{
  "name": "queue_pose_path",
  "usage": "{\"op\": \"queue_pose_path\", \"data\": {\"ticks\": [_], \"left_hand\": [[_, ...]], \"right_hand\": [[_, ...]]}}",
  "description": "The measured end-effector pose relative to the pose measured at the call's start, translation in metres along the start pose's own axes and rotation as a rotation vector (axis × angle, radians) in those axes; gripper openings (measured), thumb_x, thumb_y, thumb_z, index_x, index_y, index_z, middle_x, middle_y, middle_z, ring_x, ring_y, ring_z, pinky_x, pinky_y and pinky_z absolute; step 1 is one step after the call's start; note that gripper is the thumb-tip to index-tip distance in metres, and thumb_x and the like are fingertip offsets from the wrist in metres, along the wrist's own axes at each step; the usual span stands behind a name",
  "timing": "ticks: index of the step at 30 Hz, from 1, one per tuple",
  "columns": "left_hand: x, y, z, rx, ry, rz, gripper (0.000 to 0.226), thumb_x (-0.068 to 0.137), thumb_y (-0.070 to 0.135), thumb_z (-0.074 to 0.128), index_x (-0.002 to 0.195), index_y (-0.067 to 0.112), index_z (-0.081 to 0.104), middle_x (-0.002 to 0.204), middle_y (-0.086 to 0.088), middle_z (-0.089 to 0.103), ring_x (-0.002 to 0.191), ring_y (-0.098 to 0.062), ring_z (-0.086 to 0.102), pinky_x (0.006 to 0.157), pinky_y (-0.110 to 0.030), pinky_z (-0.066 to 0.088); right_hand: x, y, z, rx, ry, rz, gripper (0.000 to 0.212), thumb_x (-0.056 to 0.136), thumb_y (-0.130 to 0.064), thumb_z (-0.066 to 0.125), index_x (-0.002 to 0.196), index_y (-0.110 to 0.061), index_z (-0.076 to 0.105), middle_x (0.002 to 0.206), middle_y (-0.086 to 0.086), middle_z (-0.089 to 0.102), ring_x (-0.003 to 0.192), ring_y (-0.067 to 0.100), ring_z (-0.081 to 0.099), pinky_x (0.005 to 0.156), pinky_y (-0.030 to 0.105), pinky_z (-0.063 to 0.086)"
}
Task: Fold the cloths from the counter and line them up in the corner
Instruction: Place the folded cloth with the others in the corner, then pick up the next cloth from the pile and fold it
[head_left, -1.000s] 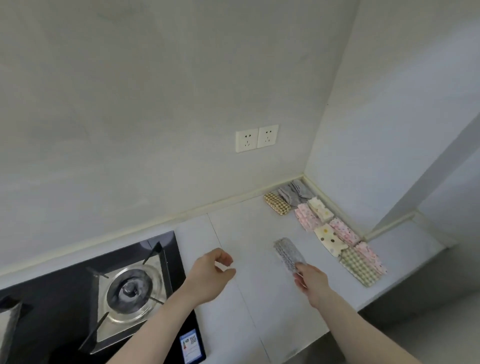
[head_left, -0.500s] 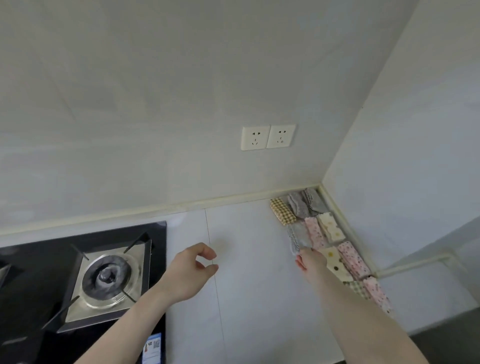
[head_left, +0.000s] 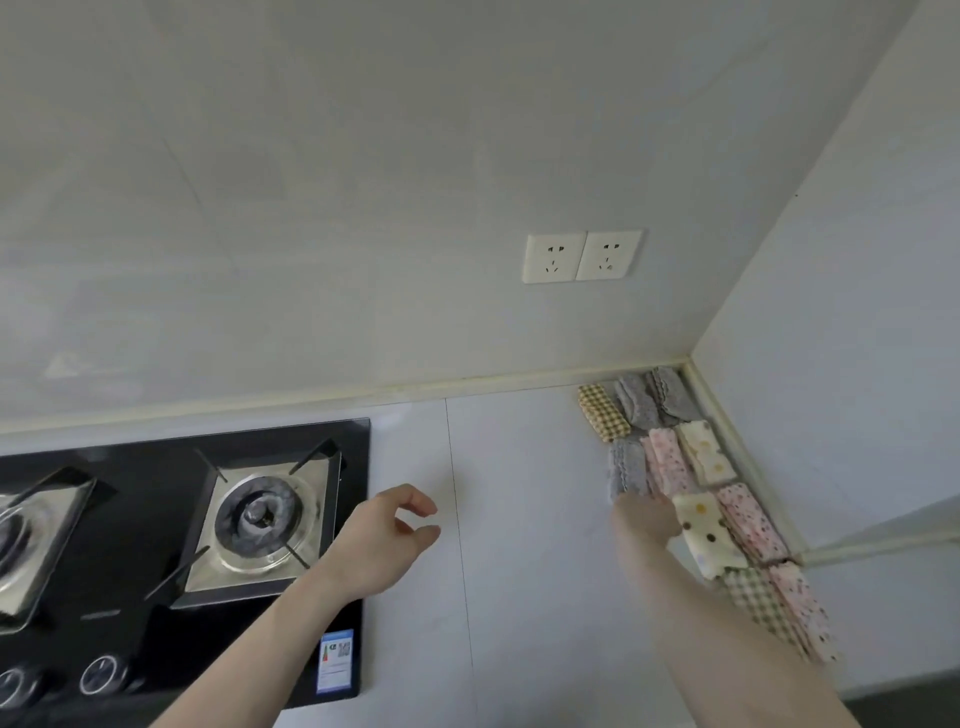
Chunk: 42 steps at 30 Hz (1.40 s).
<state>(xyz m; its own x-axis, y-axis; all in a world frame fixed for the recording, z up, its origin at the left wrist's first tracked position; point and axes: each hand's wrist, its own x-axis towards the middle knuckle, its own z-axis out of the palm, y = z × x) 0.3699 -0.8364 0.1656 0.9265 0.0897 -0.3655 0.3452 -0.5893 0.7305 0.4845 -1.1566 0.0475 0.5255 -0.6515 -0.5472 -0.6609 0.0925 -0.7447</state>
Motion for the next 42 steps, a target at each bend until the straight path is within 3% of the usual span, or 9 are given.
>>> {"op": "queue_pose_path", "data": {"ticks": [2,4,6,11,19,25,29,34,42], "left_hand": [[-0.01,-0.007,-0.01,-0.019,0.016,-0.006,0.012,0.091,0.026,0.075,0.098,0.033,0.068,0.088,0.008,0.069,0.053,-0.006,0.056,0.055,-0.02,0.049],[-0.022,-0.019,-0.022,-0.012,0.04,-0.009,0.013,0.09,0.026,0.075,0.099,0.032,0.068,0.091,0.007,0.07,0.059,-0.008,0.061,0.063,-0.022,0.052],[-0.038,-0.034,-0.037,-0.006,0.062,-0.015,0.014,0.09,0.03,0.076,0.101,0.033,0.068,0.097,0.009,0.072,0.073,-0.007,0.067,0.074,-0.022,0.055],[-0.104,-0.08,-0.084,-0.069,0.141,-0.055,0.013,0.093,0.031,0.073,0.104,0.033,0.066,0.095,0.009,0.072,0.076,-0.005,0.067,0.067,-0.016,0.048],[-0.245,-0.194,-0.166,-0.115,0.394,-0.139,0.019,0.093,0.036,0.074,0.108,0.041,0.064,0.112,0.013,0.064,0.098,-0.003,0.066,0.078,-0.019,0.053],[-0.347,-0.281,-0.209,-0.145,0.585,-0.238,0.014,0.09,0.036,0.074,0.101,0.039,0.066,0.121,0.02,0.056,0.098,-0.001,0.066,0.085,-0.028,0.056],[-0.392,-0.32,-0.231,-0.19,0.677,-0.285,0.014,0.089,0.037,0.073,0.101,0.037,0.066,0.118,0.017,0.057,0.097,-0.002,0.065,0.078,-0.023,0.052],[-0.421,-0.358,-0.262,-0.26,0.791,-0.309,0.013,0.089,0.035,0.074,0.099,0.037,0.067,0.112,0.017,0.06,0.095,0.0,0.065,0.076,-0.023,0.054],[-0.44,-0.434,-0.321,-0.284,0.865,-0.408,0.011,0.091,0.03,0.073,0.098,0.036,0.067,0.112,0.015,0.057,0.097,0.002,0.061,0.064,-0.013,0.051]], "right_hand": [[-0.03,0.002,0.0,-0.1,0.074,-0.093,0.049,0.097,-0.008,0.06,0.143,0.003,0.049,0.146,0.026,0.046,0.131,0.041,0.049,0.107,0.047,0.044],[-0.058,0.01,0.007,-0.101,0.017,-0.203,0.051,0.093,-0.003,0.063,0.143,-0.001,0.049,0.148,0.025,0.041,0.13,0.042,0.05,0.103,0.047,0.046],[-0.088,0.02,0.022,-0.042,-0.133,-0.292,0.046,0.093,0.0,0.06,0.137,-0.01,0.054,0.148,0.016,0.04,0.123,0.035,0.055,0.095,0.041,0.05],[-0.202,0.042,0.068,-0.142,-0.562,-0.548,0.038,0.092,-0.003,0.058,0.118,-0.031,0.061,0.13,-0.005,0.057,0.106,0.012,0.062,0.069,0.018,0.047],[-0.422,0.087,0.112,-0.381,-1.129,-0.809,0.03,0.093,-0.025,0.068,0.118,-0.04,0.062,0.121,-0.016,0.062,0.106,-0.001,0.063,0.076,0.014,0.048],[-0.547,0.136,0.127,-0.477,-1.331,-0.923,0.033,0.093,-0.018,0.068,0.118,-0.038,0.063,0.125,-0.015,0.06,0.109,-0.003,0.061,0.069,0.009,0.048],[-0.609,0.16,0.135,-0.534,-1.433,-0.969,0.032,0.094,-0.021,0.068,0.119,-0.04,0.062,0.125,-0.019,0.059,0.114,-0.004,0.059,0.063,0.009,0.05],[-0.664,0.177,0.166,-0.646,-1.538,-1.049,0.036,0.094,-0.024,0.069,0.124,-0.042,0.06,0.127,-0.02,0.058,0.114,-0.005,0.057,0.08,0.012,0.046],[-0.744,0.208,0.255,-0.727,-1.668,-1.058,0.035,0.093,-0.028,0.07,0.12,-0.047,0.06,0.129,-0.025,0.057,0.113,-0.011,0.057,0.08,0.014,0.049]]}}
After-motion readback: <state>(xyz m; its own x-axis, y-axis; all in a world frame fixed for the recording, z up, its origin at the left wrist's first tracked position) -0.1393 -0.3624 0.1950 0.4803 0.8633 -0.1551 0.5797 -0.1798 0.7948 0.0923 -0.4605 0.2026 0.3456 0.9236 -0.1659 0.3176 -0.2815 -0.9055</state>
